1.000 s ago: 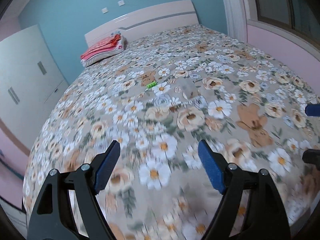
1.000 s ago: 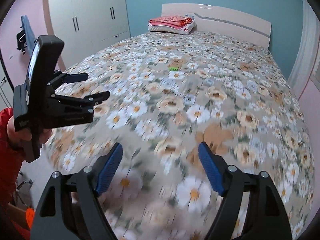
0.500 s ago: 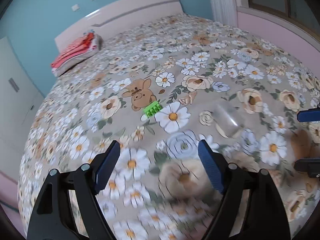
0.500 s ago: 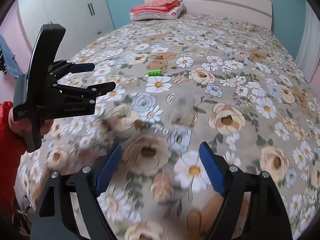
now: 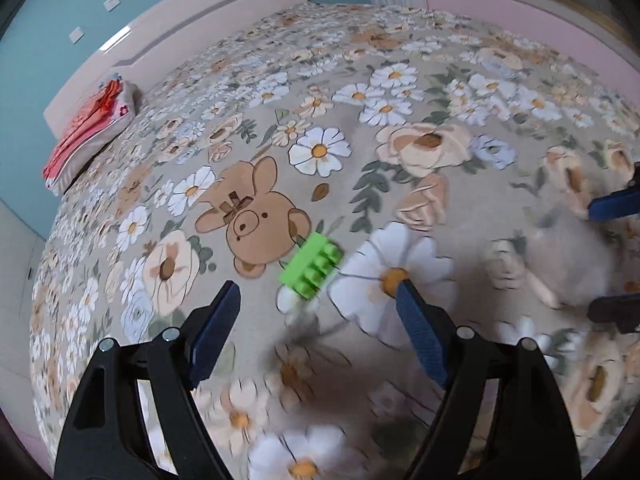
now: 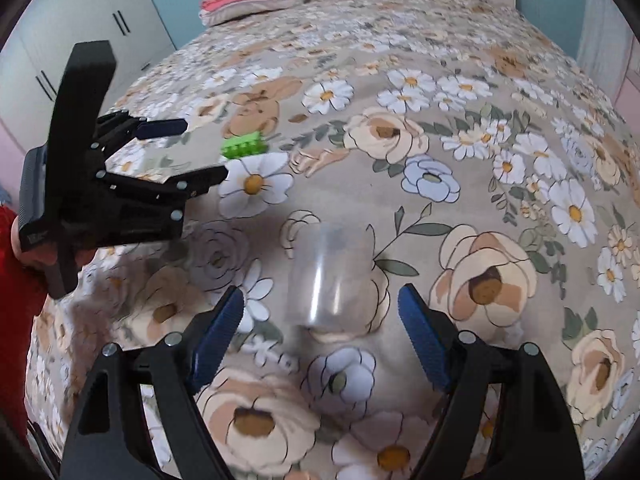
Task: Collect trash
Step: 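Grasp the green block with left tool while right tool grasps the clear cup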
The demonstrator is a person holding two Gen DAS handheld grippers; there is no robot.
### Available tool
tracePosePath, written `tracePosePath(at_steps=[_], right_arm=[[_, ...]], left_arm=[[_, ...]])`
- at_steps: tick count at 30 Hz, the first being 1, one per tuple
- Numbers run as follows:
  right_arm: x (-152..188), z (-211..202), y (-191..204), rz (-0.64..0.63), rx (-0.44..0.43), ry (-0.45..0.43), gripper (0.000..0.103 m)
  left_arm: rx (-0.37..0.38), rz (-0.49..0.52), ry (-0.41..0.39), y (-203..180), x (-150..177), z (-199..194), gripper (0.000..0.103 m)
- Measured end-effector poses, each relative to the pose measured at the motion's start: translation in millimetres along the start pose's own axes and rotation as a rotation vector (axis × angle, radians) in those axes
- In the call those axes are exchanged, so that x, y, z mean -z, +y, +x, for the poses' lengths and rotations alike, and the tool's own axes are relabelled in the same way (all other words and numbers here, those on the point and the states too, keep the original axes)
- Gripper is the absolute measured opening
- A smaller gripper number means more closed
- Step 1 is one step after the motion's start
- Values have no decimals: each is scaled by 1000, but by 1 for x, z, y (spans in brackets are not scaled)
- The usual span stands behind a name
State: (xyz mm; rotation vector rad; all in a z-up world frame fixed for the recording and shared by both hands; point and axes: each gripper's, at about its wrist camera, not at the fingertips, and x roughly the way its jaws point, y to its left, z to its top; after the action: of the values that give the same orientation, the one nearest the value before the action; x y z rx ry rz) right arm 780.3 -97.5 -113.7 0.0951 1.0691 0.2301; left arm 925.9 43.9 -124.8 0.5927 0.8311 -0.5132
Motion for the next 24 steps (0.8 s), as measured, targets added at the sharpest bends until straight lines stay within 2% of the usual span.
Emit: tracePosePath(at_steps=[4, 11, 12, 14, 16, 18, 19, 20, 21, 24], right_arm=[[-4, 15, -1, -14, 15, 4, 82], [-8, 35, -11, 11, 4, 24, 82], [-8, 35, -11, 9, 4, 22, 82], [-7, 36, -9, -1, 12, 19, 81], [-7, 37, -7, -9, 18, 15, 81], [-6, 38, -4, -24, 23, 12, 71], [-5, 39, -2, -35, 26, 11, 64], [-4, 39, 0, -45, 25, 12, 56], [-4, 40, 1, -52, 24, 11, 53], [-1, 41, -2, -53, 21, 6, 49]], left_arm=[[7, 43, -20, 9, -6, 24, 79], [88, -20, -29, 28, -7, 51, 78], [96, -24, -32, 28, -6, 52, 76], [131, -23, -14, 26, -3, 57, 62], [147, -15, -7, 20, -1, 60, 54], [145, -26, -2, 17, -1, 62, 48], [158, -41, 1, 17, -1, 63, 39], [160, -52, 3, 16, -2, 63, 39], [147, -58, 1, 14, -1, 62, 39], [112, -80, -1, 11, 3, 58, 38]])
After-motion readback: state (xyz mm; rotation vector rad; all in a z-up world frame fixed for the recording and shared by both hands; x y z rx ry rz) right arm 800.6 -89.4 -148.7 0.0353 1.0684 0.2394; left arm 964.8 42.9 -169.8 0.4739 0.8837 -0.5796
